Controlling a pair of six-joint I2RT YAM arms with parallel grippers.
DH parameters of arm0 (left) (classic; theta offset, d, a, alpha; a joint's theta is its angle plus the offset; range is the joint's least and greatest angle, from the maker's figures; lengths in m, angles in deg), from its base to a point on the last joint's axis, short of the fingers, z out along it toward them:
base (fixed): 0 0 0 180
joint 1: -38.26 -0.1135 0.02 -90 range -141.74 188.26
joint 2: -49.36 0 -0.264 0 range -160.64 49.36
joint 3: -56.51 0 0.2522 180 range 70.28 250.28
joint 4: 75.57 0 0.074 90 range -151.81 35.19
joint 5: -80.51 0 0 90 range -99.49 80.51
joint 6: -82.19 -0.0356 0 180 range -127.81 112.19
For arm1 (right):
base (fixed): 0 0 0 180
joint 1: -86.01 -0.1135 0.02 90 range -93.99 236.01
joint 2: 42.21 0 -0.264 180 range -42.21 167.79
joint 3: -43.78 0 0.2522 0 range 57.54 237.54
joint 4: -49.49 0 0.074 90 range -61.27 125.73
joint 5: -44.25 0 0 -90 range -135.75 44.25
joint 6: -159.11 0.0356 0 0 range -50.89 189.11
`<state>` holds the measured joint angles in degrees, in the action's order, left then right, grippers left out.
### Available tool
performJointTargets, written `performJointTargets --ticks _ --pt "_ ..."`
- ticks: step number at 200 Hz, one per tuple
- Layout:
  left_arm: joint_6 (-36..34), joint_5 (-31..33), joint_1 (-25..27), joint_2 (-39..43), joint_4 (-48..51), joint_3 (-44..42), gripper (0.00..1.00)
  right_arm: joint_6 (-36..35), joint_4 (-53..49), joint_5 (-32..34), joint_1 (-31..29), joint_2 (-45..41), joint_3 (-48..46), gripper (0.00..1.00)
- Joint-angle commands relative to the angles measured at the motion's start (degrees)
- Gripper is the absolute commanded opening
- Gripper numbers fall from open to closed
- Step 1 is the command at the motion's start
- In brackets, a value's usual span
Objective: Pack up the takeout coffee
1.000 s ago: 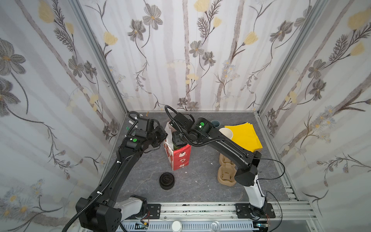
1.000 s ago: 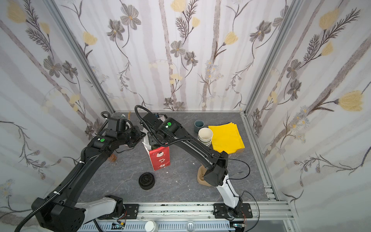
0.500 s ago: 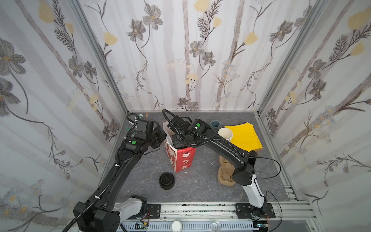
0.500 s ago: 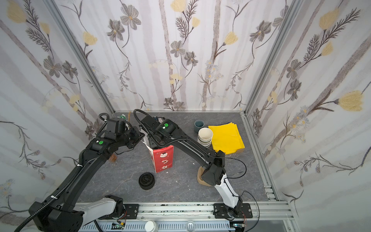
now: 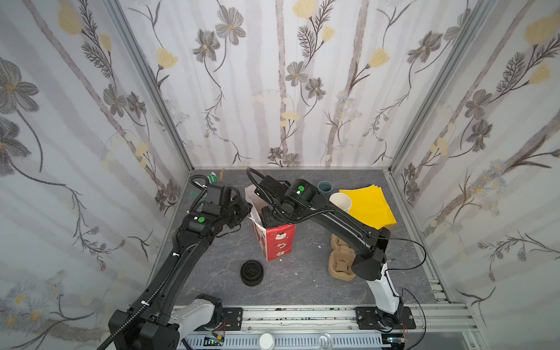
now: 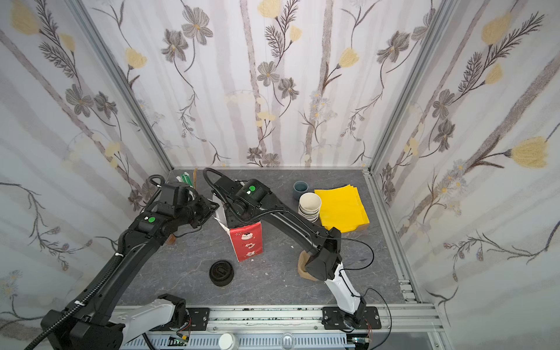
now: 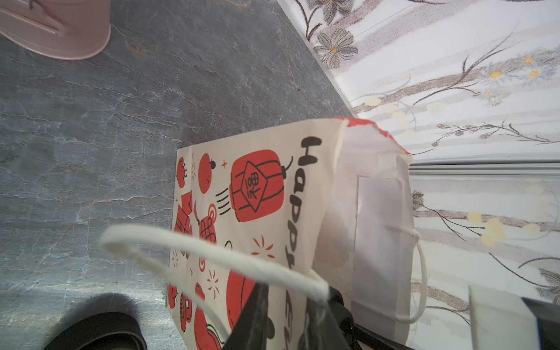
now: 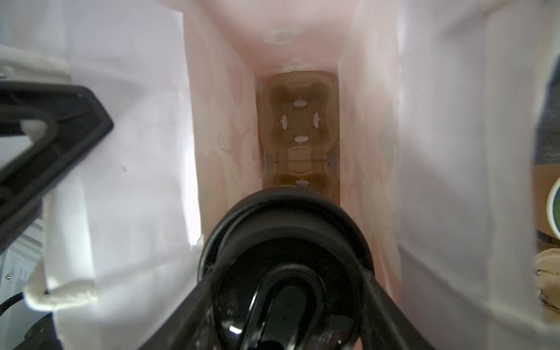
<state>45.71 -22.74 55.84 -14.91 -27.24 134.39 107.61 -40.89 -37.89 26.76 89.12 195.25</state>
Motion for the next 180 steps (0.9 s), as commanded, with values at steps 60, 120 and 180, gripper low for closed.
performJointTargets --ticks 60,120,180 --pt "-1.75 0.49 -0.84 -1.36 -0.99 2.7 0.32 -1.86 -0.03 1.56 -0.17 3.06 0.37 0.63" --pt "-2.44 -1.45 -2.44 -2.28 -0.93 2.17 0.34 -2.68 -0.09 1.28 -0.08 4.49 0.36 0.63" --pt "-3.62 -3.07 -3.71 -3.74 -1.04 2.32 0.4 -3.96 -0.19 0.52 0.53 6.21 0.36 0.64"
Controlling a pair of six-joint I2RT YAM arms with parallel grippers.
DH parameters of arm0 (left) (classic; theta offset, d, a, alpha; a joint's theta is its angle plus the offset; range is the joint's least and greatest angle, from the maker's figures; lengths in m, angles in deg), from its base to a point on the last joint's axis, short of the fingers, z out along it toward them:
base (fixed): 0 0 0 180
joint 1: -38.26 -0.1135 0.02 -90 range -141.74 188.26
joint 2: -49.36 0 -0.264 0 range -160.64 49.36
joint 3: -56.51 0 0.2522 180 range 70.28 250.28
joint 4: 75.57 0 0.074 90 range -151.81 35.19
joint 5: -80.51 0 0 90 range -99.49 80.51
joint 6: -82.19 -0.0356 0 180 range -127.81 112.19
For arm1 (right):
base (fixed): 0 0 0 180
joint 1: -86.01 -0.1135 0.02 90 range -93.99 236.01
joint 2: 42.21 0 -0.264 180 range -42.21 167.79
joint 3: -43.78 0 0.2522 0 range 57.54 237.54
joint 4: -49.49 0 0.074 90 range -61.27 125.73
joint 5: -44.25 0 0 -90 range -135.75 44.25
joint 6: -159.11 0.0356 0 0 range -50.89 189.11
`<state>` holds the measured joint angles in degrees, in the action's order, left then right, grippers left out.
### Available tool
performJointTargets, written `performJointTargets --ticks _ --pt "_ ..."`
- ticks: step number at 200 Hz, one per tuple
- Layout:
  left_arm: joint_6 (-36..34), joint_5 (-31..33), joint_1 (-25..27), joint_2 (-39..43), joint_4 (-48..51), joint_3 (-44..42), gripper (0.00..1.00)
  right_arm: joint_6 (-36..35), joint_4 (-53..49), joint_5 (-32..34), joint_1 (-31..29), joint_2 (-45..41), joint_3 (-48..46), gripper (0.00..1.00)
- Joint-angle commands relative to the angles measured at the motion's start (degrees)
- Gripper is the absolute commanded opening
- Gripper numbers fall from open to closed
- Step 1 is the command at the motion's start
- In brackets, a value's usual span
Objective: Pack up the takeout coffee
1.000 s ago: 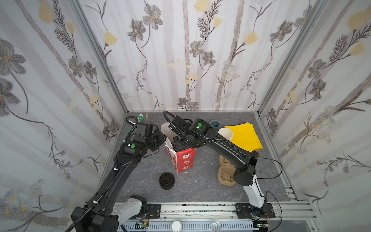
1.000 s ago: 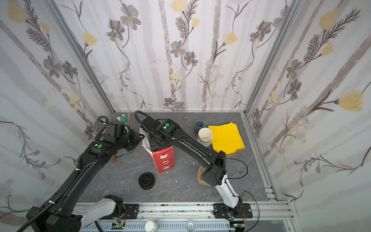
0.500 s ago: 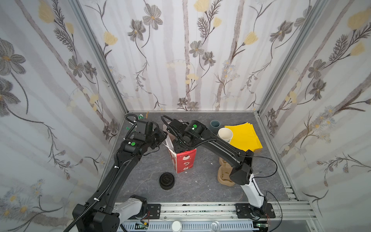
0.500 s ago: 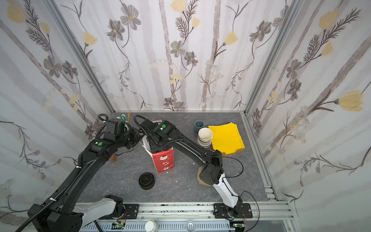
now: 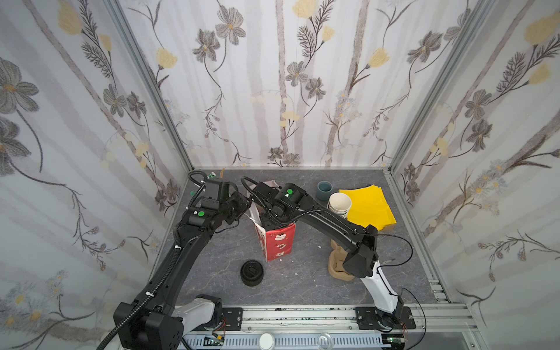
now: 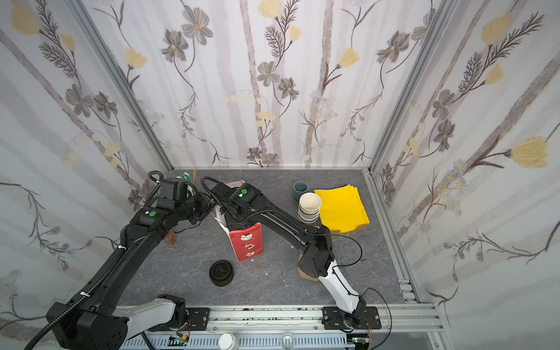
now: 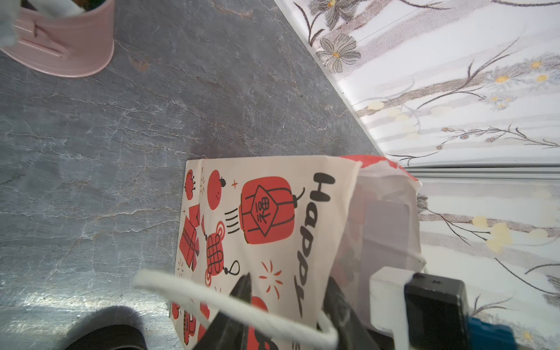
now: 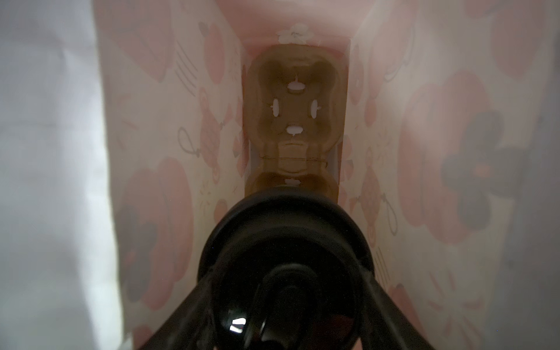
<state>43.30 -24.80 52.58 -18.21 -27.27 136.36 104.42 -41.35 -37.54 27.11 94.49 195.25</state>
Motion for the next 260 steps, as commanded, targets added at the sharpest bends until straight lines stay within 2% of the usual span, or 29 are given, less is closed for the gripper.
performJointTargets --ticks 1,260 --pt "-1.25 -1.02 -0.45 -0.45 -0.99 0.36 0.4 -0.77 0.27 0.11 0.23 0.84 0.36 0.64" --pt "-0.66 -2.08 -0.89 -0.15 -2.16 -0.74 0.41 -3.89 -0.66 -2.66 0.45 5.03 -2.69 0.64"
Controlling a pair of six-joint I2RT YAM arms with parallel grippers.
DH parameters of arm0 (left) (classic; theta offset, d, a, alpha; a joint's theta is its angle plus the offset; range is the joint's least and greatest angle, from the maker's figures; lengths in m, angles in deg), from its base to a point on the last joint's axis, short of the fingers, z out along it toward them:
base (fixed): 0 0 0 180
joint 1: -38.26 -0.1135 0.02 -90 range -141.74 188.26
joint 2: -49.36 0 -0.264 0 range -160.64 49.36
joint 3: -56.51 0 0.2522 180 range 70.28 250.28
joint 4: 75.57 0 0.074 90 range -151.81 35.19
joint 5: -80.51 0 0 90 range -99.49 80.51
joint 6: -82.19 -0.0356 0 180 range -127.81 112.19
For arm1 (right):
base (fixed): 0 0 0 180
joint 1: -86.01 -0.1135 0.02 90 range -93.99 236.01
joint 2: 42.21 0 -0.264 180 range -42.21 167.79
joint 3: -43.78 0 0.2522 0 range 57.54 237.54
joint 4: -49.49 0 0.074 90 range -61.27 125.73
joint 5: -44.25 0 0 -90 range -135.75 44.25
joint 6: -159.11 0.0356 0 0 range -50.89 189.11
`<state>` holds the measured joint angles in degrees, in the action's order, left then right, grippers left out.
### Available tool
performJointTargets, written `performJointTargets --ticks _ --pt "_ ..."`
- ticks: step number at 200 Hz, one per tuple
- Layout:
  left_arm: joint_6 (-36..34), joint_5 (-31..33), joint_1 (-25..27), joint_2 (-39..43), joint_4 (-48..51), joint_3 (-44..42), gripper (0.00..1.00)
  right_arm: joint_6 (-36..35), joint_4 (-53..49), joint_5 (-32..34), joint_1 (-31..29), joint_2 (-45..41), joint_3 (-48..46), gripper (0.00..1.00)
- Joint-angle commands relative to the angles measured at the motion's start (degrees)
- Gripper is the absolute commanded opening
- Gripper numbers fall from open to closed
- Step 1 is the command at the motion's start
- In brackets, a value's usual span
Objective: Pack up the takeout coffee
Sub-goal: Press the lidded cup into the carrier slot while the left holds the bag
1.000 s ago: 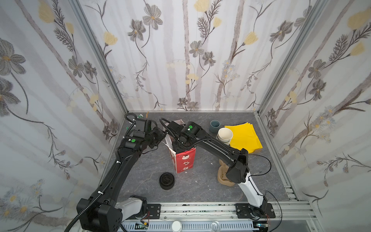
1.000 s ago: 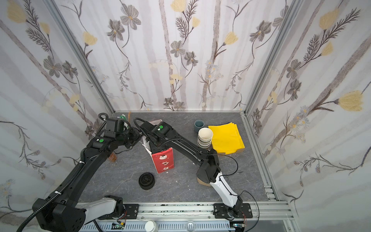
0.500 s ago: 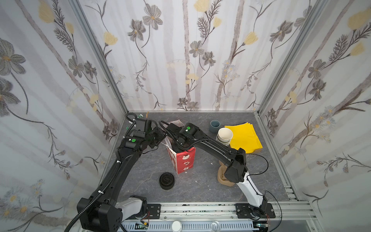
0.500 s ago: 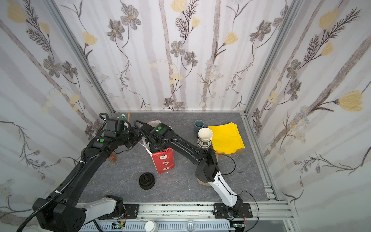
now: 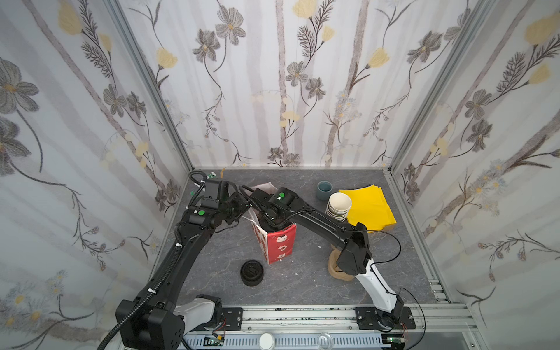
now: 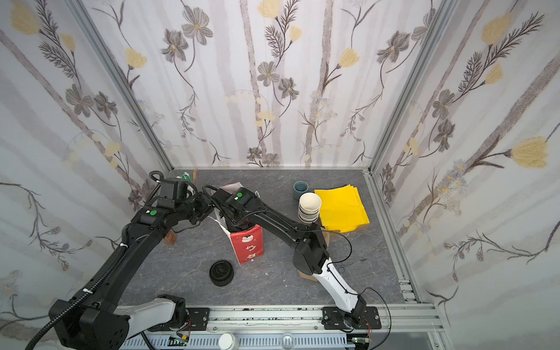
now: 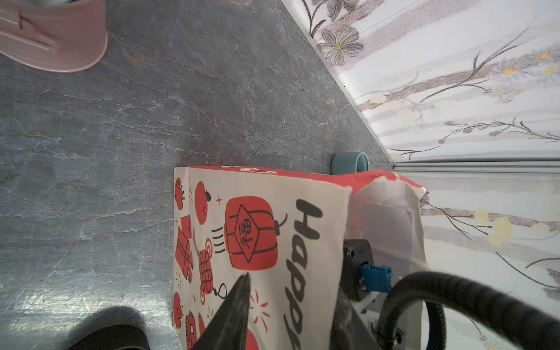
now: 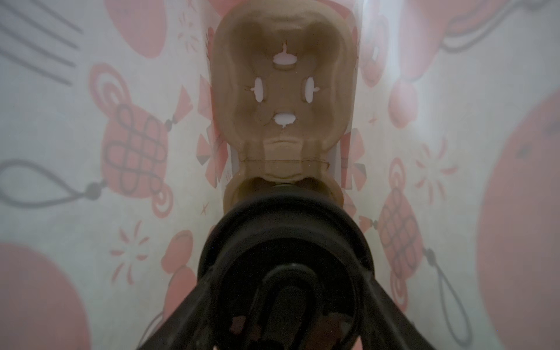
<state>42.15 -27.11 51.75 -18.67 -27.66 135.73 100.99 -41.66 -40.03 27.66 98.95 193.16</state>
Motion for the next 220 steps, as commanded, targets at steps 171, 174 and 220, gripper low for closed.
performJointTargets --ticks 171,174,220 --pt "-0.01 0.51 -0.45 0.96 -2.31 0.12 0.41 -1.48 -0.31 -0.36 -0.1 1.48 -3.32 0.64" --pt "0.03 0.49 -0.45 0.96 -2.27 0.12 0.41 -1.47 -0.31 -0.37 -0.1 1.48 -3.42 0.64" --pt "0.14 0.65 -0.49 1.14 -2.4 0.15 0.42 -2.07 -0.31 -0.44 -0.14 1.75 -3.82 0.64"
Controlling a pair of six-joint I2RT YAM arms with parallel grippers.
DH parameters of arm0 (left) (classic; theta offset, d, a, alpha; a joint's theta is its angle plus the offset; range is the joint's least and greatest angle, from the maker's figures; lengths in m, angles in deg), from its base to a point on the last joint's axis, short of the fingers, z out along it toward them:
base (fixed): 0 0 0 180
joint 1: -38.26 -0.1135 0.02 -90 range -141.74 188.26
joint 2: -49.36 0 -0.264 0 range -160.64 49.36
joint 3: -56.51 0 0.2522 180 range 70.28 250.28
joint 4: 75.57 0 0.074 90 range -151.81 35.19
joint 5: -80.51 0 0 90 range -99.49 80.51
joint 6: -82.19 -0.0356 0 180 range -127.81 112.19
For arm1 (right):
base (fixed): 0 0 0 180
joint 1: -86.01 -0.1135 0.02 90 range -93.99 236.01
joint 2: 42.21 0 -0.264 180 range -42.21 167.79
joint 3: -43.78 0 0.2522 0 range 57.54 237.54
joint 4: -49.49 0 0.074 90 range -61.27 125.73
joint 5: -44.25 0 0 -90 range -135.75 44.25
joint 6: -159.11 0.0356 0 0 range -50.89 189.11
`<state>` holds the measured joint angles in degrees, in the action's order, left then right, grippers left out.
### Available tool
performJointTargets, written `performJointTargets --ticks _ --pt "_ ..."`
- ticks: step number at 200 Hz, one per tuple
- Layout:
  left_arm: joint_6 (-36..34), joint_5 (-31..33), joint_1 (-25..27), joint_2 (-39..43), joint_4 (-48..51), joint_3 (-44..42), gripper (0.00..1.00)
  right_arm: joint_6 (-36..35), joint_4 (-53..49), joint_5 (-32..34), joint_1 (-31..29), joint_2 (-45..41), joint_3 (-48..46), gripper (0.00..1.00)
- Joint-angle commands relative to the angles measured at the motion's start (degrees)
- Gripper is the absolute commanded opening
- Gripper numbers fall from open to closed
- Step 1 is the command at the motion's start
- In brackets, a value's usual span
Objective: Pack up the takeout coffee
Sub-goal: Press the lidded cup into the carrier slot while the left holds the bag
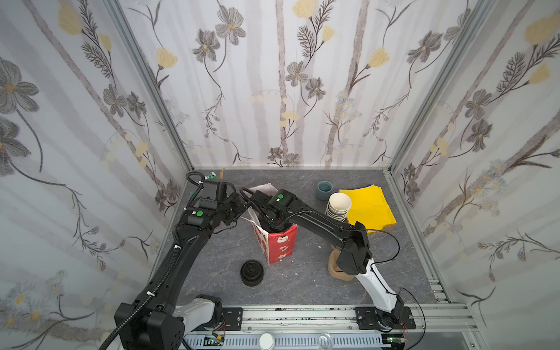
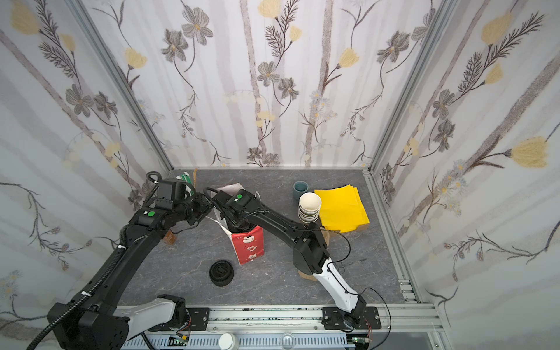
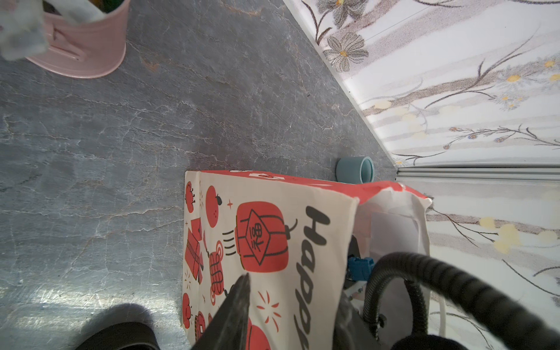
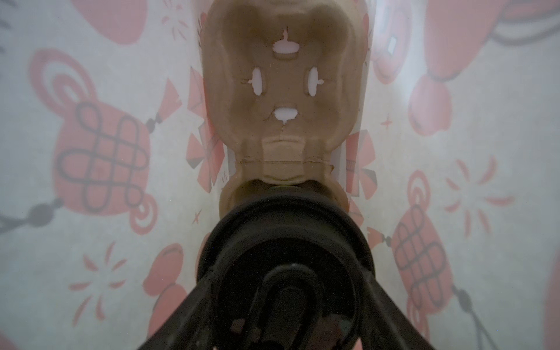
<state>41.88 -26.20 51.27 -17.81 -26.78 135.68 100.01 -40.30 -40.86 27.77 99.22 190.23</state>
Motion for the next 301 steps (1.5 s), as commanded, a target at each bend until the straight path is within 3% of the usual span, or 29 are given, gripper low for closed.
performJointTargets --ticks 1,92,187,234,301 --pt "0.41 -0.26 -0.01 0.29 -3.24 0.22 0.41 -1.09 -1.67 0.39 -0.23 1.48 -0.96 0.64" --pt "0.5 -0.08 -0.05 0.78 -3.32 0.2 0.42 -1.39 -1.6 -0.12 -0.56 1.06 -4.28 0.65" --pt "0.25 -0.19 -0.16 1.04 -3.25 -0.72 0.4 0.8 -0.48 0.11 0.05 -2.38 -2.18 0.81" --pt "0.2 -0.59 -0.21 0.47 -3.22 -0.9 0.3 1.75 0.0 0.66 0.3 -3.84 -0.24 0.82" --pt "-0.12 -1.56 -0.18 0.12 -3.34 -0.9 0.05 3.71 0.92 1.97 0.4 -5.35 1.45 0.83"
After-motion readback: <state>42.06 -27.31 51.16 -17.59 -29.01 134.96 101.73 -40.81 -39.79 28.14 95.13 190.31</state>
